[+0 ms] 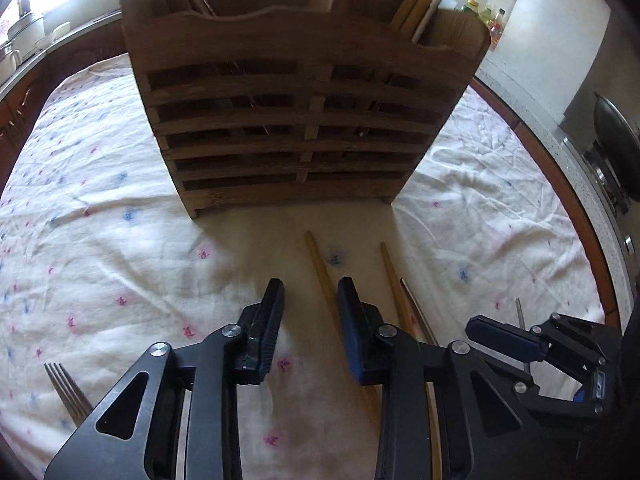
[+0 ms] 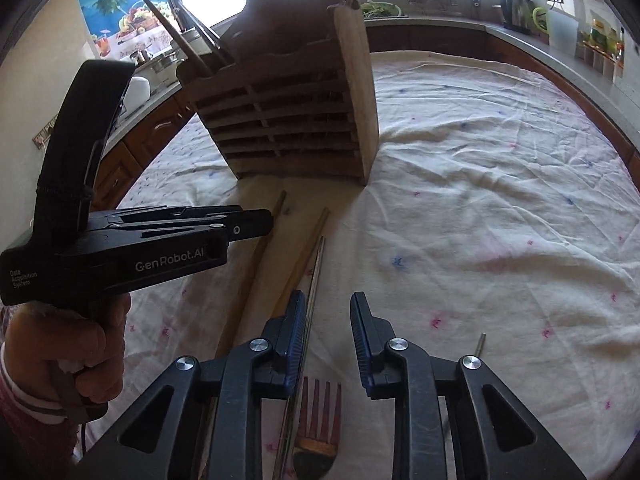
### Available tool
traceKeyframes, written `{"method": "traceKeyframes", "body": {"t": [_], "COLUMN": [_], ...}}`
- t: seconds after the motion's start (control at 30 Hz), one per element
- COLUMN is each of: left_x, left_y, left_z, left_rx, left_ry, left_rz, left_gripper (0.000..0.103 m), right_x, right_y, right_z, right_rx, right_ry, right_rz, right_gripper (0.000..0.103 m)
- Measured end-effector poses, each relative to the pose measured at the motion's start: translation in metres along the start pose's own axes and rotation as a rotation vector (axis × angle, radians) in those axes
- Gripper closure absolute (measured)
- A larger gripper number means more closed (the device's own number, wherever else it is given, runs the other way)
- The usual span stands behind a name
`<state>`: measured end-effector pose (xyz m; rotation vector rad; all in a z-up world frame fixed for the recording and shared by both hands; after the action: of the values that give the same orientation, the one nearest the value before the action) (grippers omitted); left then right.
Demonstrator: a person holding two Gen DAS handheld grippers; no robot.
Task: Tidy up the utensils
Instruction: 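Grasp a wooden chopstick with the left tool while the right tool grasps a silver chopstick, then lift both chopsticks and lower them into the wooden holder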
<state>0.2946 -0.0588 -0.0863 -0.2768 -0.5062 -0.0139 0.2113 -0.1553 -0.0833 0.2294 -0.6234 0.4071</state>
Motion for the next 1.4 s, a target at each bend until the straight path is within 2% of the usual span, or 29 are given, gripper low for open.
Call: {"method": "traceKeyframes", "body": {"t": [0.07, 0.13, 0.23, 0.43, 0.57, 0.67, 0.77, 0.83, 1.0, 1.13, 1.4], "left_x": [-0.006, -0.012, -0.021, -0.021, -0.019, -0.02, -0.022, -0.022, -0.026, -0.029, -0.035], "left_y": [-0.002, -0.002, 0.003, 0.021, 0.015, 0.006, -0.002, 0.0, 0.006, 0.01, 0.017], "left_z": [0.002, 0.005, 0.012, 0.018, 0.014, 0.011, 0.009, 0.011, 0.035, 0.071, 0.153], "left_rx": [0.008, 0.002, -0.009, -0.01, 0.015, 0.049, 0.083, 0.07, 0.03, -0.025, -0.125], "left_ry": [0.0, 0.017, 0.042, 0.075, 0.058, 0.032, 0.0, 0.001, -0.04, -0.094, -0.249], "left_rz": [-0.048, -0.083, -0.111, -0.016, -0.027, -0.07, -0.106, -0.091, -0.057, -0.031, 0.015], "left_gripper": [0.081, 0.089, 0.089, 0.087, 0.087, 0.088, 0.092, 0.097, 0.098, 0.098, 0.098], "right_x": [0.0, 0.002, 0.005, 0.018, 0.03, 0.033, 0.03, 0.028, 0.027, 0.029, 0.034], "right_y": [0.003, 0.004, -0.001, -0.007, -0.01, -0.01, -0.007, -0.008, -0.014, -0.018, -0.011], "right_z": [-0.008, -0.008, -0.01, -0.018, -0.031, -0.033, -0.029, -0.025, 0.004, 0.04, 0.113], "right_rx": [-0.003, -0.019, -0.005, 0.006, 0.007, -0.007, -0.026, -0.013, 0.02, 0.038, 0.03], "right_ry": [0.018, 0.024, 0.026, 0.03, 0.036, 0.031, 0.03, 0.019, -0.066, -0.149, -0.311], "right_rz": [0.021, 0.038, 0.015, 0.007, 0.026, 0.051, 0.059, 0.038, -0.028, -0.063, -0.074], "right_gripper": [0.083, 0.089, 0.09, 0.086, 0.088, 0.095, 0.097, 0.098, 0.098, 0.099, 0.099]}}
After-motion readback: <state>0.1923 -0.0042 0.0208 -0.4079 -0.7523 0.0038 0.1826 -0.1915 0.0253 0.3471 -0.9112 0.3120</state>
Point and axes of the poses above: each gripper's, at about its wrist camera, not at the fingertips, and z roughly against the way its jaws point, y to its left, x to its top, the point moved 1 cm from there along -z, roughly the way its jaws point, and after that the axes turned 14 degrees about z, right-handed, at the moved point
